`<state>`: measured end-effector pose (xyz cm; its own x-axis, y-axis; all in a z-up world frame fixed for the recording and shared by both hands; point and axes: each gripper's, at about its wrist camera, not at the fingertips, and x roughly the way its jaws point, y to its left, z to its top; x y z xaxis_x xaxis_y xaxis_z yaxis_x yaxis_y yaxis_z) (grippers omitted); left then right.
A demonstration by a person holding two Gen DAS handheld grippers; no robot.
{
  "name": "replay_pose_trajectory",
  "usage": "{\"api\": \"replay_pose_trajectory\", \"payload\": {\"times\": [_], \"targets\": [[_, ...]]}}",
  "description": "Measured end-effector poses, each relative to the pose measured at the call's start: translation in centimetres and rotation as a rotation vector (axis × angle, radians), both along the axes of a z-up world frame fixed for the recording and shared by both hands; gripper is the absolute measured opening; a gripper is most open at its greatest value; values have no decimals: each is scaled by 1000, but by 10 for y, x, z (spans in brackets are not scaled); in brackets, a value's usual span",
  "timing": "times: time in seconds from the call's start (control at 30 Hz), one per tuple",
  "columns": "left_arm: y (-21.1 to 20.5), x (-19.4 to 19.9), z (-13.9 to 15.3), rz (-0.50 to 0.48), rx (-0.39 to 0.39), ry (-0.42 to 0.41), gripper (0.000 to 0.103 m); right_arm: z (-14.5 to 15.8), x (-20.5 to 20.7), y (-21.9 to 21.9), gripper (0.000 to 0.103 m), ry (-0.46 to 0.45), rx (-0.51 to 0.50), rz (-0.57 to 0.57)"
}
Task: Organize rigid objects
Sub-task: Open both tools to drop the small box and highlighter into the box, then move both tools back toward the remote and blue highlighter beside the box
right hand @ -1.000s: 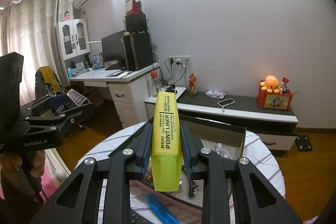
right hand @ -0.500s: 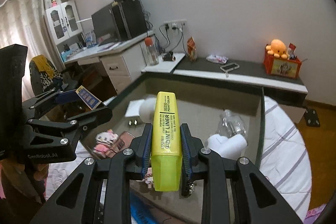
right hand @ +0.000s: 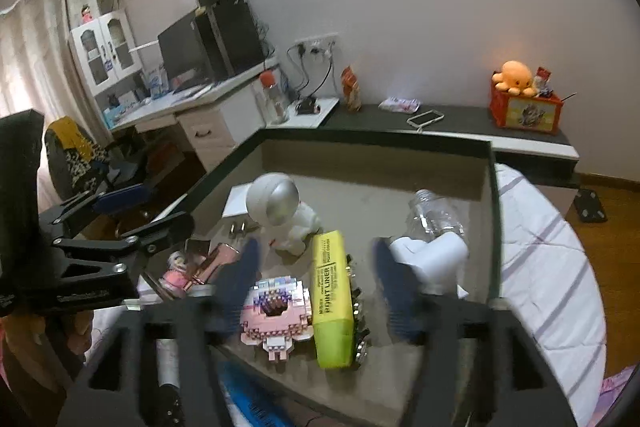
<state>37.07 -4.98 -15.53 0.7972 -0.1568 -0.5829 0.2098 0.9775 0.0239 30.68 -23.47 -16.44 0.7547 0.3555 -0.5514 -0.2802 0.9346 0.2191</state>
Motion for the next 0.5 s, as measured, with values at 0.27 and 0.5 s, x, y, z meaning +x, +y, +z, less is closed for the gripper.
{"api": "replay_pose_trajectory", "payload": {"times": [0.27,0.5], "targets": [[23,-64,31,45,-17,-145,103,35,-58,6,86,-129,-42,-71],[53,-138,37,32,-88,-290,103,53,-131,17,103,-323,-128,-186]]}}
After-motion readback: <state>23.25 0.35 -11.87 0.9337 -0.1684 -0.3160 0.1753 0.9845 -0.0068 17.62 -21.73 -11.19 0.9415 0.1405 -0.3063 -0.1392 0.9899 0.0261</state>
